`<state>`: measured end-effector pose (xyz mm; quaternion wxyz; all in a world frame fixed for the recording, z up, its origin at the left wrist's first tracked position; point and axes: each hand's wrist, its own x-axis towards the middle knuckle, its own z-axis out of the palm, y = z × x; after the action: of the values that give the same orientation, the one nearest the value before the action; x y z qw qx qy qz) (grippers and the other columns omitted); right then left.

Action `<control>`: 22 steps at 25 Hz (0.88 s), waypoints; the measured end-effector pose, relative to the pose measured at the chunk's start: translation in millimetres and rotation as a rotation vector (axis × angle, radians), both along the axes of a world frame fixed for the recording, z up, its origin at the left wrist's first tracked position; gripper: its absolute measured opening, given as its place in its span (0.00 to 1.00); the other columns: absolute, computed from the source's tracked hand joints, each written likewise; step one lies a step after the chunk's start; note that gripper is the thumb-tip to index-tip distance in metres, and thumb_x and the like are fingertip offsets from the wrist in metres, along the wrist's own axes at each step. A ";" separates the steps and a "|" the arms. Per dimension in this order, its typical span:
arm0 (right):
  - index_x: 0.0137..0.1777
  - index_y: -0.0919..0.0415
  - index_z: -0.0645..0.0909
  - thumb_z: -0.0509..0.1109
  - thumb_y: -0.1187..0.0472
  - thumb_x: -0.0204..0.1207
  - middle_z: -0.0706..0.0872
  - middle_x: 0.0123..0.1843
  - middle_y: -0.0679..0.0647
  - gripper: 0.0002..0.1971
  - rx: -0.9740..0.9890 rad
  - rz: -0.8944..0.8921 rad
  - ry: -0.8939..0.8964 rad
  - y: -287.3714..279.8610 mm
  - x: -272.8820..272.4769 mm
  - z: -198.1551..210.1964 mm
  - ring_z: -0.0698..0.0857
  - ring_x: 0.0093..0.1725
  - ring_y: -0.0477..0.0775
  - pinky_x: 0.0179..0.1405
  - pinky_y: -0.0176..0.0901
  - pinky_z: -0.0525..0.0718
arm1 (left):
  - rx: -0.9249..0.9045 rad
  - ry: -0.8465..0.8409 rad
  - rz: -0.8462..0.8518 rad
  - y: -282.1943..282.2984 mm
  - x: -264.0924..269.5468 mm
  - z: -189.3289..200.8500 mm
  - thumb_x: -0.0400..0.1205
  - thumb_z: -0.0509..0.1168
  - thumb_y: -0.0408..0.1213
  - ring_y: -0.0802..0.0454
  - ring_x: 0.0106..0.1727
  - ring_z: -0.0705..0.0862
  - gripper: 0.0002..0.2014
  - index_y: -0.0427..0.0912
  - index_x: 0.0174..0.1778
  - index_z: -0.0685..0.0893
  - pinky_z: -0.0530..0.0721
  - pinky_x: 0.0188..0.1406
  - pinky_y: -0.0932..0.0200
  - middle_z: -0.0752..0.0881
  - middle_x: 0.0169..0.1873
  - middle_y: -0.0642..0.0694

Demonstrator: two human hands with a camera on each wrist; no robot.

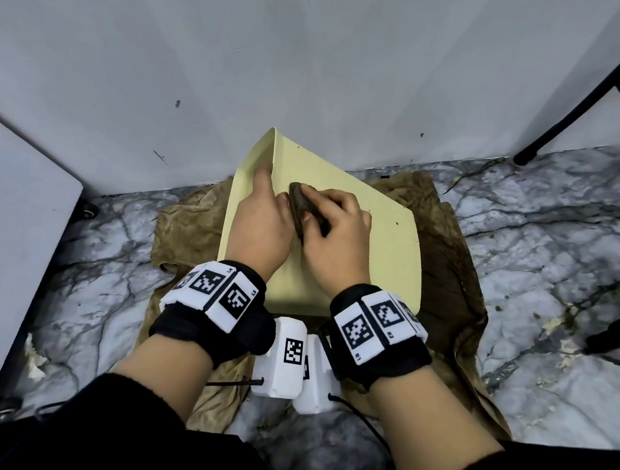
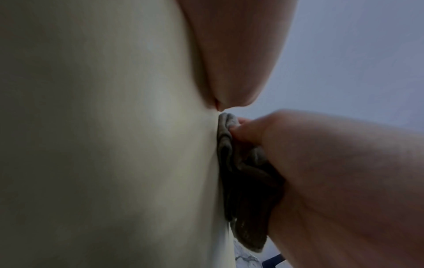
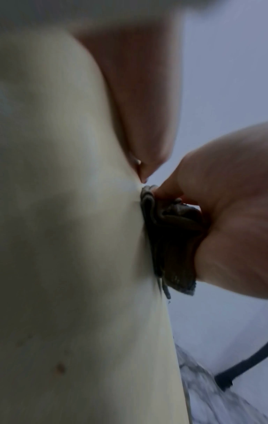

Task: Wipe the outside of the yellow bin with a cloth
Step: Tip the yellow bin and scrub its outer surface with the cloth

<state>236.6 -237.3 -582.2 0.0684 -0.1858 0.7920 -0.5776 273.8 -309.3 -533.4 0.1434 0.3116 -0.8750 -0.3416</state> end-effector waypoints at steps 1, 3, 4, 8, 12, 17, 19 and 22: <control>0.62 0.49 0.80 0.64 0.65 0.75 0.80 0.60 0.53 0.18 -0.007 0.004 -0.012 1.9 -2.6 -1.5 0.70 0.57 0.56 0.60 0.31 0.63 | -0.003 0.001 -0.004 0.1 0.1 -0.2 0.83 0.52 0.30 0.33 0.50 0.81 0.19 0.37 0.70 0.64 0.61 0.30 0.62 0.84 0.52 0.28; 0.62 0.49 0.81 0.65 0.65 0.75 0.81 0.60 0.53 0.17 -0.001 -0.007 -0.034 8.9 -10.6 -8.1 0.71 0.59 0.56 0.59 0.30 0.63 | -0.008 0.005 -0.014 1.2 -0.5 -0.5 0.83 0.52 0.31 0.33 0.51 0.81 0.19 0.37 0.71 0.63 0.61 0.31 0.61 0.83 0.53 0.28; 0.61 0.49 0.81 0.65 0.65 0.75 0.81 0.60 0.54 0.17 0.011 -0.024 -0.050 14.5 -15.5 -14.0 0.72 0.60 0.57 0.59 0.30 0.62 | -0.008 0.001 -0.014 1.4 -0.8 -0.6 0.83 0.52 0.31 0.34 0.51 0.81 0.19 0.38 0.71 0.63 0.61 0.31 0.61 0.83 0.53 0.29; 0.61 0.52 0.81 0.65 0.66 0.75 0.80 0.61 0.55 0.17 0.051 -0.153 -0.185 47.7 -33.4 -46.1 0.74 0.65 0.62 0.70 0.44 0.70 | -0.005 -0.029 -0.004 -1.4 -1.0 -4.1 0.84 0.51 0.33 0.39 0.46 0.80 0.20 0.40 0.73 0.61 0.61 0.32 0.60 0.84 0.51 0.31; 0.62 0.51 0.81 0.66 0.65 0.75 0.79 0.64 0.55 0.17 0.132 -0.194 -0.259 71.0 -47.0 -67.2 0.75 0.65 0.62 0.71 0.48 0.72 | -0.016 -0.031 -0.011 -2.2 -0.7 -4.8 0.84 0.51 0.31 0.36 0.52 0.80 0.21 0.38 0.74 0.59 0.60 0.32 0.63 0.82 0.55 0.30; 0.61 0.51 0.81 0.66 0.65 0.75 0.79 0.65 0.56 0.17 0.132 -0.212 -0.254 76.3 -47.3 -72.1 0.75 0.65 0.63 0.71 0.50 0.73 | -0.015 -0.047 -0.048 -4.3 0.1 -3.3 0.84 0.52 0.31 0.37 0.56 0.79 0.24 0.39 0.77 0.56 0.60 0.34 0.65 0.81 0.59 0.32; 0.60 0.51 0.81 0.66 0.66 0.74 0.79 0.65 0.55 0.17 0.127 -0.222 -0.256 78.2 -47.4 -71.9 0.75 0.65 0.63 0.71 0.52 0.73 | 0.038 -0.027 -0.061 -5.1 -2.3 -1.4 0.82 0.53 0.29 0.39 0.50 0.80 0.24 0.40 0.74 0.59 0.63 0.34 0.63 0.82 0.56 0.35; 0.59 0.51 0.82 0.66 0.66 0.74 0.79 0.65 0.55 0.16 0.137 -0.189 -0.252 78.4 -46.5 -71.0 0.75 0.65 0.63 0.70 0.51 0.73 | 0.136 0.059 0.014 -3.4 -6.0 1.3 0.81 0.53 0.30 0.46 0.45 0.78 0.20 0.41 0.70 0.63 0.66 0.35 0.61 0.81 0.50 0.46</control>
<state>190.1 -158.9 -653.2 0.1252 -0.0314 0.8286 -0.5448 267.8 -312.6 -532.1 0.1498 0.3165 -0.8429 -0.4085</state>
